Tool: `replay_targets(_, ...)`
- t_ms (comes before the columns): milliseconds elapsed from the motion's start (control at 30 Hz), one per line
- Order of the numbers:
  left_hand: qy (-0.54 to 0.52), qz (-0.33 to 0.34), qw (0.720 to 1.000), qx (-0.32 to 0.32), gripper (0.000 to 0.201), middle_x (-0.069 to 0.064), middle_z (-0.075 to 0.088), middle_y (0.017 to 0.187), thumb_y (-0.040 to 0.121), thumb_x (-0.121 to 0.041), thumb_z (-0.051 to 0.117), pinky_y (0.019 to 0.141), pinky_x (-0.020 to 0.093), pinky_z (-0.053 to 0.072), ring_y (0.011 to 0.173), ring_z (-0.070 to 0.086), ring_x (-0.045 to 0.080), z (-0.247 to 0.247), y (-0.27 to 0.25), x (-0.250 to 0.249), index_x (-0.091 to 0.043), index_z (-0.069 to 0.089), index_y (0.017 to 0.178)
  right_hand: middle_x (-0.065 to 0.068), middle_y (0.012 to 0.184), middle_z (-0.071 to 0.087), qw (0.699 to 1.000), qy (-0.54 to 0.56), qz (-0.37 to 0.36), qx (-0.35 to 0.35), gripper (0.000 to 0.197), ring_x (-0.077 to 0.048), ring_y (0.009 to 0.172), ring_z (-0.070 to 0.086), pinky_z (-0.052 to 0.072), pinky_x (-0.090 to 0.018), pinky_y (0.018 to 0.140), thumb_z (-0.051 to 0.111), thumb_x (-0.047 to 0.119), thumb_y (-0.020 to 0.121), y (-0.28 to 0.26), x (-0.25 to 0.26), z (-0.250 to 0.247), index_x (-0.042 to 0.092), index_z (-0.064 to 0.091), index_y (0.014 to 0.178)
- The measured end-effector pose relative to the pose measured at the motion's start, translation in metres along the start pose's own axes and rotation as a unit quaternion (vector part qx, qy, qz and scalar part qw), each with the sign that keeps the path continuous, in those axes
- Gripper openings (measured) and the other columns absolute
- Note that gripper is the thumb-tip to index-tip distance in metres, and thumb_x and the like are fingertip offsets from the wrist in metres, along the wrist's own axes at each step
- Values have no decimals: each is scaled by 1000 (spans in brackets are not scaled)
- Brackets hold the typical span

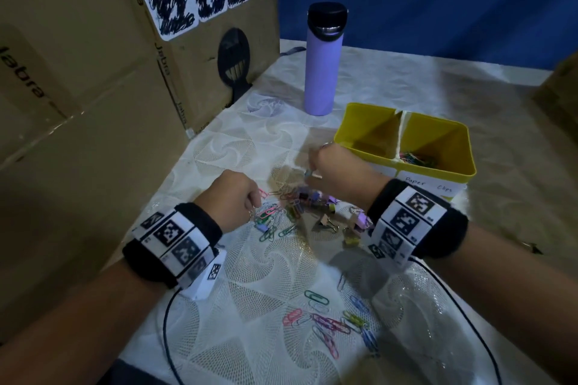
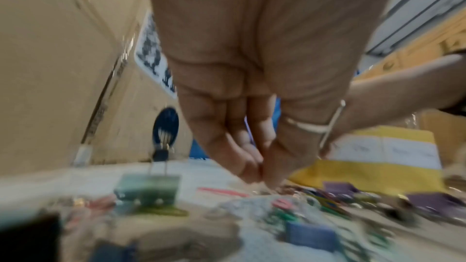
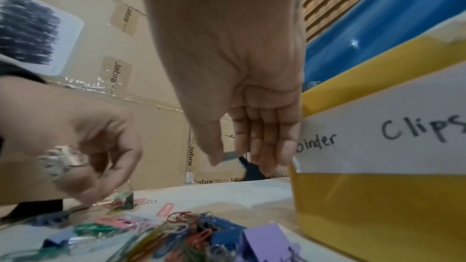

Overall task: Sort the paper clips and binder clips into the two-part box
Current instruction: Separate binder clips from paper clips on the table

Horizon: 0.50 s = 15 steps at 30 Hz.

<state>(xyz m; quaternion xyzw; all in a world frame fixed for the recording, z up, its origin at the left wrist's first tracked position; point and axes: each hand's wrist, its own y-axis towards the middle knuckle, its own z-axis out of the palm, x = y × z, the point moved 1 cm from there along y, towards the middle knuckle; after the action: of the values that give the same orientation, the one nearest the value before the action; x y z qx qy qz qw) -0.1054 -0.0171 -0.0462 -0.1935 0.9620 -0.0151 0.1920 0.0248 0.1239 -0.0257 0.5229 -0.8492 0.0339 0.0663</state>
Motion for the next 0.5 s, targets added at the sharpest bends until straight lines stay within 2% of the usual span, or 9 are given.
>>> replay_targets(100,0,11,999,51,28,8,76,85,74,5,51,68,19,45,75,64,12,3,-9,-7,-6,76,80,-23,107,62,999,7,49,-10,27,-37,98,60,43,-33,69,52,17,90,11,2,2,-4,52,108)
replay_targets(167,3,7,998,56,28,7,76,89,75,4,51,70,23,47,78,64,13,4,-10,-8,-7,76,83,-23,111,61,999,11,48,13,25,-38,102,59,49,-36,78,49,7,91,15,5,8,-3,52,113)
replay_targets(267,17,2,998,61,23,0,75,87,75,0,57,83,35,55,82,64,15,9,-8,-7,-11,76,83,-19,111,64,999,5,10,42,32,-34,100,61,53,-38,81,47,-4,84,12,5,17,7,63,110)
replay_targets(333,20,-1,998,64,20,-7,71,78,75,-1,62,86,43,55,84,65,17,12,-6,-6,-13,76,82,-16,108,66,999,-1,8,48,27,-33,98,62,54,-39,80,50,2,84,6,5,21,10,68,103)
replay_targets(433,3,7,998,69,14,-1,67,77,75,-4,66,85,39,55,86,67,20,13,-1,-7,-11,74,84,-17,108,64,998,-14,23,63,23,-32,99,60,50,-33,75,52,12,88,-1,6,22,4,66,104)
replay_targets(500,-13,8,997,82,13,0,62,75,74,-8,72,79,28,54,79,65,19,13,2,-9,-10,71,87,-17,108,64,995,11,24,94,19,-32,98,61,49,-32,76,58,14,85,-1,5,23,6,67,100)
